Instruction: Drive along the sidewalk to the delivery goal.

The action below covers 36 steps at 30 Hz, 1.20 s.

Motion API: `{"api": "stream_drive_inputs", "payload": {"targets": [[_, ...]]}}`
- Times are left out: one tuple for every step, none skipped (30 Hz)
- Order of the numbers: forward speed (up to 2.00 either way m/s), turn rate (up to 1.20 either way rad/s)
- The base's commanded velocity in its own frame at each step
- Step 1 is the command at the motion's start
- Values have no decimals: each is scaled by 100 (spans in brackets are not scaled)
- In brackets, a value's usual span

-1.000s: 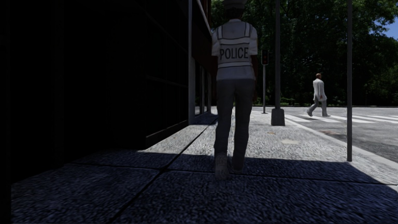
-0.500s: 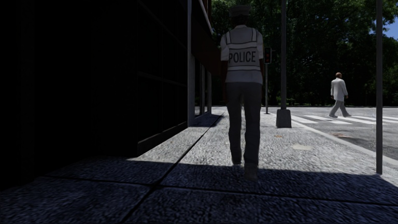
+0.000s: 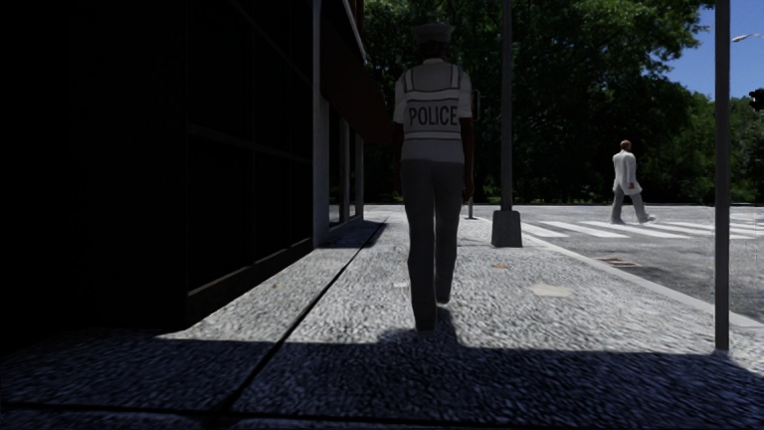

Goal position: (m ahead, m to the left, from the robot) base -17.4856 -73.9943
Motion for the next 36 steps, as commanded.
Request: {"api": "stream_drive_inputs", "payload": {"targets": [[84,0],[84,0],[84,0],[84,0],[84,0],[84,0],[84,0],[84,0],[84,0],[84,0],[84,0],[84,0],[84,0],[84,0],[84,0],[84,0],[84,0],[84,0],[84,0],[84,0],[84,0],[84,0],[84,0],[84,0],[84,0],[84,0],[84,0],[84,0],[84,0],[84,0],[84,0],[84,0],[84,0],[84,0],[84,0],[84,0]]}}
